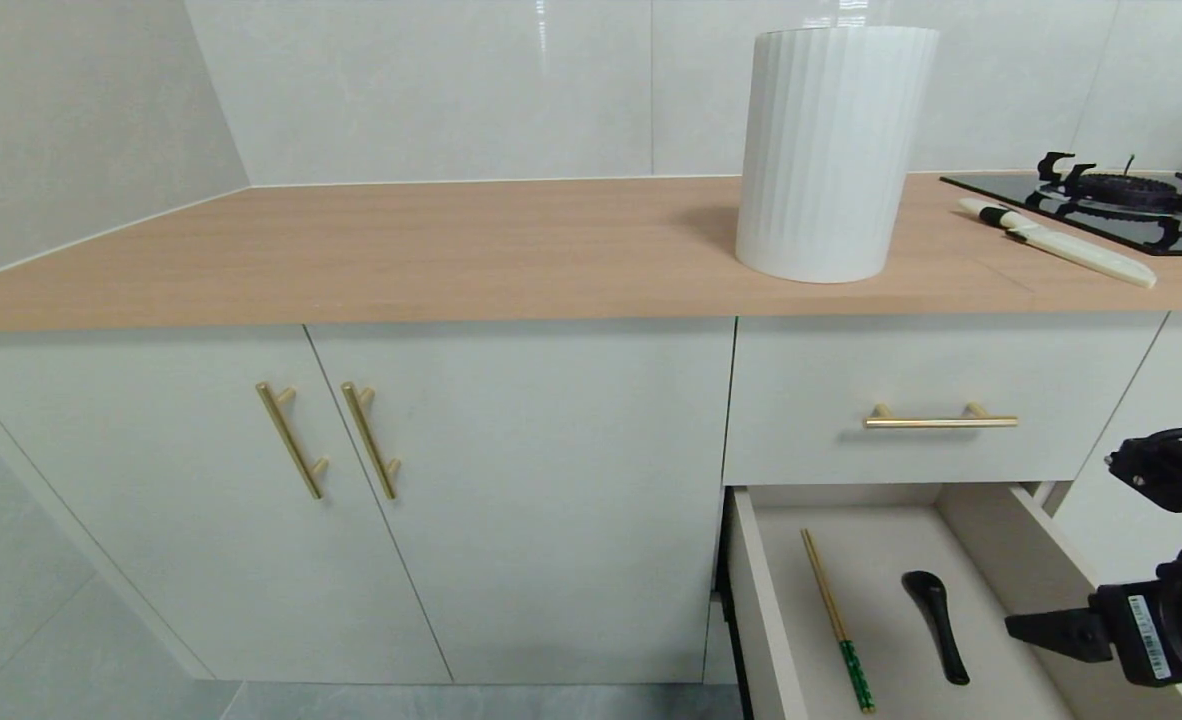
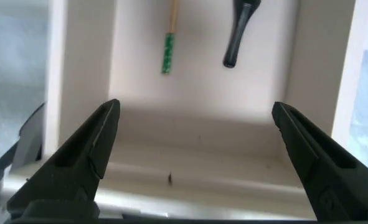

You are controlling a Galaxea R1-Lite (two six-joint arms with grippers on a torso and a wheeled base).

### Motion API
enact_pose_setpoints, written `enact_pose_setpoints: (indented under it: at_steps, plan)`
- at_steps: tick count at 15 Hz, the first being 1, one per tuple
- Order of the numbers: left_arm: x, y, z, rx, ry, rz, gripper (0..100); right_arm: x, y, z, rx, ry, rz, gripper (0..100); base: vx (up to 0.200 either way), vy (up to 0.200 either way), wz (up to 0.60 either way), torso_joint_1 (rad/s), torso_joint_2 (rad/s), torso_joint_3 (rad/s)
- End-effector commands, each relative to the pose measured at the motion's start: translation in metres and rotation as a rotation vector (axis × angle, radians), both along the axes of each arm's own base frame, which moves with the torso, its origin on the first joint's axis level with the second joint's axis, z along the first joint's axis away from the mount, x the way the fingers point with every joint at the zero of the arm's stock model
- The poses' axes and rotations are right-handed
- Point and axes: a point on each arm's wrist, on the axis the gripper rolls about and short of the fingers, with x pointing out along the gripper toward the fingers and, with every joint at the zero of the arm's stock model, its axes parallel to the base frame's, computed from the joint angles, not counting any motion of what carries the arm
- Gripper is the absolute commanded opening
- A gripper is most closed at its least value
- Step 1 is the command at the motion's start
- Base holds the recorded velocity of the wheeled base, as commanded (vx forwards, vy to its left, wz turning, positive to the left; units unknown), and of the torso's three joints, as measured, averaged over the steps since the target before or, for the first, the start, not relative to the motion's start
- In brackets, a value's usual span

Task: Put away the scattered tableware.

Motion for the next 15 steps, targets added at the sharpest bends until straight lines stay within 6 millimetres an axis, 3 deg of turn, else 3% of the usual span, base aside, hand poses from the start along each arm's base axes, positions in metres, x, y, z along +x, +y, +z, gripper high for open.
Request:
enact_pose_setpoints:
  at_steps: [1,9,11,15]
  plan:
    - [0.0,0.0,0.0,-0.003,0.0,0.0,100,-0.011,-0.003,0.008,0.016,-0.05,0.005,100,0.0,0.0,0.0,0.0,0.0,0.0]
    - [0.0,0.0,0.0,-0.005,0.001,0.002,100,-0.02,-0.005,0.002,-0.026,0.023,0.031,100,-0.175,0.0,0.0,0.002,0.0,0.002]
    - [0.0,0.0,0.0,-0.005,0.001,0.0,100,-0.02,-0.004,-0.003,-0.045,0.082,0.04,100,0.0,0.0,0.0,0.0,0.0,0.0]
    - [0.0,0.0,0.0,-0.005,0.001,0.0,100,0.005,0.004,-0.034,-0.096,0.314,0.064,100,0.0,0.0,0.0,0.0,0.0,0.0]
